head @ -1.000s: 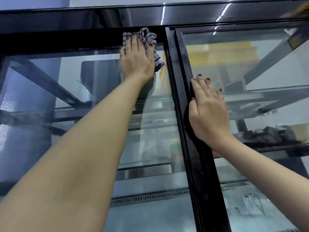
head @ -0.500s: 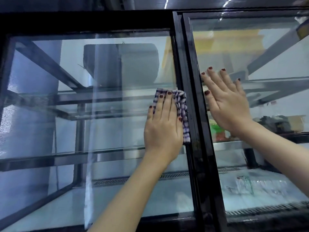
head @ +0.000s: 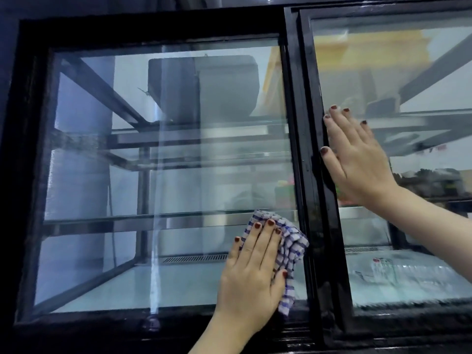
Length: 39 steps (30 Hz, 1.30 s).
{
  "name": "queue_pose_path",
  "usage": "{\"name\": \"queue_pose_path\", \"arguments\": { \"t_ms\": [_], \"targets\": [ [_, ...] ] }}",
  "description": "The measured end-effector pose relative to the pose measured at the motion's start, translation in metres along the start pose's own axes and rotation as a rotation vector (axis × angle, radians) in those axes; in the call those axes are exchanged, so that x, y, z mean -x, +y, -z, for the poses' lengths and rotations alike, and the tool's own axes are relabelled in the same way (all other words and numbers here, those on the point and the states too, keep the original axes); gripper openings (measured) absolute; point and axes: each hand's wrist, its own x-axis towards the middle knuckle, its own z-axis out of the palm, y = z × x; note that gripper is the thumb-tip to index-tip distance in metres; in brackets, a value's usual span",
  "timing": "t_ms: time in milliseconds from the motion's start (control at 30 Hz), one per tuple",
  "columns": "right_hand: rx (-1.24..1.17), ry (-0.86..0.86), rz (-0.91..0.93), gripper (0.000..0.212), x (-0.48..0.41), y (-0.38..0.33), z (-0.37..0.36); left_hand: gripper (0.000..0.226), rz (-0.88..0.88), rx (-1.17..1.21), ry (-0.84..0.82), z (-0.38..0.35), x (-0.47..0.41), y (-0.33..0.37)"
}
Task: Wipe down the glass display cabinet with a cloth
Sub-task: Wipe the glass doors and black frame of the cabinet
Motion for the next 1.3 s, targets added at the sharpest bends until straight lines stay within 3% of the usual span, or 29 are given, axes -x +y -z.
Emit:
{"name": "queue_pose_path", "arguments": {
  "t_ms": [100, 300, 400, 467, 733, 867, 1000, 1300],
  "targets": [
    [0.017, -0.026, 0.052, 0.072, 0.015, -0.014, -0.007, 0.062, 0.107, -0.022, 0.054, 0.017, 0.004, -0.048],
    [0.072, -0.002, -0.175, 0.075, -0.005, -0.043, -0.023, 0.064, 0.507, -0.016, 0.199, 0.062, 0.066, -0.193],
    [0.113, -0.005, -0.236, 0.074, -0.026, -0.053, -0.025, 0.066, 0.759, -0.156, 0.043, 0.085, 0.086, -0.276],
    [0.154, 0.004, -0.254, 0.078, -0.035, -0.056, -0.026, 0.063, 0.835, -0.19, 0.026, 0.096, 0.072, -0.306],
    [0.198, 0.045, -0.258, 0.078, -0.036, -0.055, -0.031, 0.058, 0.672, -0.238, 0.386, 0.123, -0.094, -0.332],
    [0.2, 0.056, -0.262, 0.077, -0.035, -0.057, -0.032, 0.052, 0.696, -0.171, 0.429, 0.141, -0.198, -0.323],
    [0.178, 0.077, -0.27, 0.071, -0.034, -0.057, -0.033, 0.054, 0.627, -0.104, 0.434, 0.129, -0.268, -0.259],
    [-0.042, 0.208, -0.321, 0.062, -0.031, -0.052, -0.031, 0.056, 0.056, -0.065, 0.233, 0.055, -0.3, -0.059]
  ]
}}
